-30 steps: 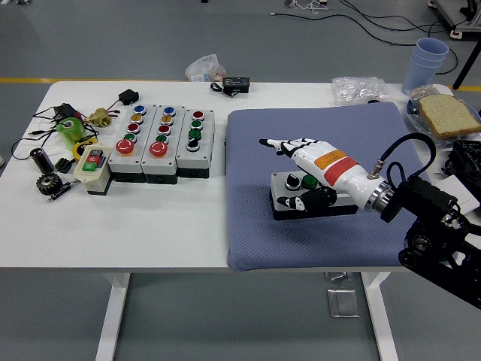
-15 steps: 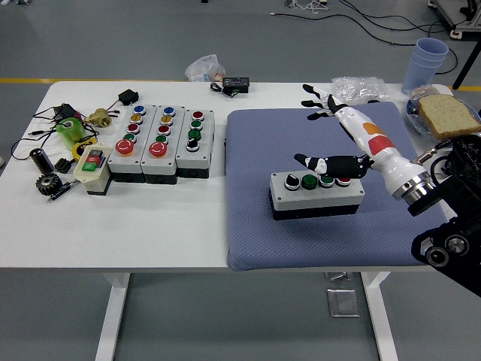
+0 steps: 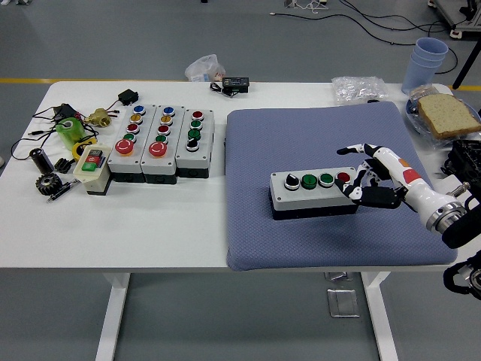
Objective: Pick up the button,place it on the desk,press the button,press the button
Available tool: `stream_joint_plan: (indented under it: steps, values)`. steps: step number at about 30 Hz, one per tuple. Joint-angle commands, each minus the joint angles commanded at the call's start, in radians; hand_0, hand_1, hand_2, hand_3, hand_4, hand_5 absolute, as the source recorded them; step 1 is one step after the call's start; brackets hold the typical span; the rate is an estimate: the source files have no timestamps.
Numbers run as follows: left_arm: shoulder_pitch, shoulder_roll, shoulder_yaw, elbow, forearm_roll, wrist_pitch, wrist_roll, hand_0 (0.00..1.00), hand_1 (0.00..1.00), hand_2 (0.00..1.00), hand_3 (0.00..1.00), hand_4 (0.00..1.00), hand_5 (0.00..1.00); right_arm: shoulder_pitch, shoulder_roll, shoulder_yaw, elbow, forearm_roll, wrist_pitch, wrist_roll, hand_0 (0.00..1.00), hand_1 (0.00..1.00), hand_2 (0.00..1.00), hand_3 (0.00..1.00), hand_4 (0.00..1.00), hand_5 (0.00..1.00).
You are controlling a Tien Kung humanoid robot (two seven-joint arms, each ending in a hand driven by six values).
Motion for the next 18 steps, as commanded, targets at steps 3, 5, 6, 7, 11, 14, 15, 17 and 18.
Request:
stream_joint_plan:
  steps: [3,5,6,7,11,14,15,17,18]
  values:
    - [-0.001,0.0,0.0,0.0,-0.002,0.0,0.0,0.557,0.421,0.425,0.429,0.266,0.384,0.001,0.001,-0.008,-0.007,-0.063,0.028,-0.044,0.149,0.002,0.207,0.674,0.581,0.176]
    - [-0.001,0.0,0.003,0.0,-0.007,0.001,-0.001,0.557,0.421,0.425,0.429,0.266,0.384,0.009,0.003,-0.021,-0.017,-0.063,0.037,-0.053,0.149,0.002,0.207,0.674,0.581,0.176]
    - [-0.001,0.0,0.003,0.0,-0.007,0.002,-0.001,0.557,0.421,0.425,0.428,0.266,0.384,0.01,0.004,-0.023,-0.018,-0.063,0.038,-0.054,0.151,0.002,0.213,0.677,0.575,0.183]
    - [0.0,0.0,0.002,0.0,-0.011,0.002,-0.001,0.557,0.421,0.425,0.428,0.266,0.384,0.022,0.008,-0.035,-0.028,-0.076,0.042,-0.065,0.151,0.002,0.213,0.677,0.575,0.183]
    - [0.002,0.0,0.0,0.0,-0.004,0.002,0.001,0.557,0.421,0.425,0.428,0.266,0.384,0.046,0.027,-0.065,-0.054,-0.109,0.043,-0.085,0.151,0.002,0.213,0.677,0.575,0.183]
    - [0.003,0.0,-0.001,0.0,0.003,0.002,0.003,0.557,0.422,0.425,0.428,0.264,0.384,0.059,0.043,-0.081,-0.073,-0.128,0.046,-0.091,0.152,0.002,0.218,0.682,0.571,0.193]
    - [0.004,0.0,-0.001,0.0,0.004,0.002,0.003,0.557,0.422,0.425,0.428,0.264,0.384,0.061,0.049,-0.083,-0.08,-0.134,0.045,-0.094,0.152,0.002,0.218,0.682,0.571,0.193]
    - [0.005,0.0,0.0,0.0,0.002,0.002,0.003,0.557,0.422,0.425,0.428,0.264,0.384,0.064,0.057,-0.082,-0.088,-0.143,0.041,-0.097,0.152,0.002,0.218,0.682,0.571,0.193]
    - [0.005,0.0,0.0,0.0,0.001,0.002,0.003,0.557,0.42,0.424,0.429,0.266,0.386,0.064,0.059,-0.08,-0.09,-0.146,0.04,-0.097,0.154,0.002,0.22,0.69,0.567,0.186]
